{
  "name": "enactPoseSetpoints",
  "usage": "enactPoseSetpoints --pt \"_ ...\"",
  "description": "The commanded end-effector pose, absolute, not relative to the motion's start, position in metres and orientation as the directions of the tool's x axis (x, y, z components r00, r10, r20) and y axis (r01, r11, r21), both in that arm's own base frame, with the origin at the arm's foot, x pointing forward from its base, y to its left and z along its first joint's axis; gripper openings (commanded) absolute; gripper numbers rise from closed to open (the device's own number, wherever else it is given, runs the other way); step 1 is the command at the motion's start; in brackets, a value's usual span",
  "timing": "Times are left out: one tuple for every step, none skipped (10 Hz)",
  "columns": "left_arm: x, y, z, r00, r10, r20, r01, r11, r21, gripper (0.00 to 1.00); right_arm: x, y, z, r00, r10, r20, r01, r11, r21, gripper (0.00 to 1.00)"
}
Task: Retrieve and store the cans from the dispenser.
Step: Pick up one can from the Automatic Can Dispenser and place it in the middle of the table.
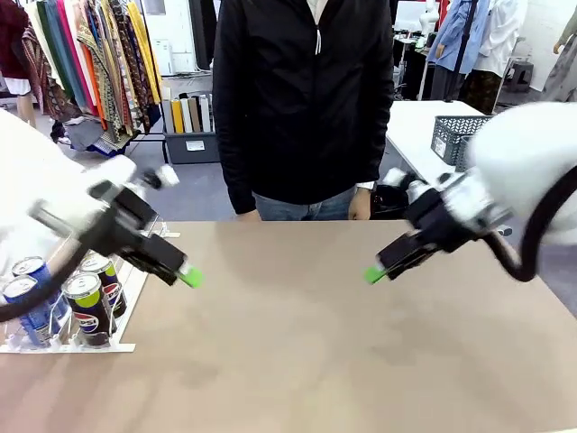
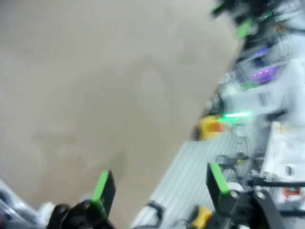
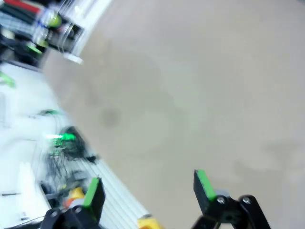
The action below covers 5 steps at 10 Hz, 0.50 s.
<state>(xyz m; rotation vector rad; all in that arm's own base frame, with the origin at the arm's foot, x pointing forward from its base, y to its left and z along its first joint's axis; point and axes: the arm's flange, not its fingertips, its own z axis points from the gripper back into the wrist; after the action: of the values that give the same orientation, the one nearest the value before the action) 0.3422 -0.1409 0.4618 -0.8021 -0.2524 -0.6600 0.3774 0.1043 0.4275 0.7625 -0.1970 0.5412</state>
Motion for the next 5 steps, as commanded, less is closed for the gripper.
enactPoseSetpoints --pt "0.349 -0.052 0.491 0.862 -0.333 0.383 0.497 0.399 -0.771 1.0 0.375 0.014 0.454 0.946 0.176 0.271 -0.321 0.421 0.848 1.0" --pt "0.339 0.004 0.504 0.875 -0.194 0.444 0.484 0.358 -0.798 1.0 0.358 -0.037 0.462 0.947 0.04 0.32 -0.311 0.371 0.875 1.0" --pt "0.326 0.068 0.503 0.882 0.025 0.471 0.434 0.346 -0.832 1.0 0.339 -0.096 0.46 0.931 -0.167 0.323 -0.255 0.336 0.907 1.0" --pt "0.31 0.114 0.491 0.87 0.195 0.453 0.381 0.316 -0.869 1.0 0.321 -0.137 0.451 0.895 -0.318 0.312 -0.218 0.297 0.93 1.0" --pt "0.296 0.148 0.471 0.849 0.327 0.414 0.334 0.273 -0.902 1.0 0.304 -0.168 0.441 0.849 -0.443 0.29 -0.186 0.263 0.947 1.0"
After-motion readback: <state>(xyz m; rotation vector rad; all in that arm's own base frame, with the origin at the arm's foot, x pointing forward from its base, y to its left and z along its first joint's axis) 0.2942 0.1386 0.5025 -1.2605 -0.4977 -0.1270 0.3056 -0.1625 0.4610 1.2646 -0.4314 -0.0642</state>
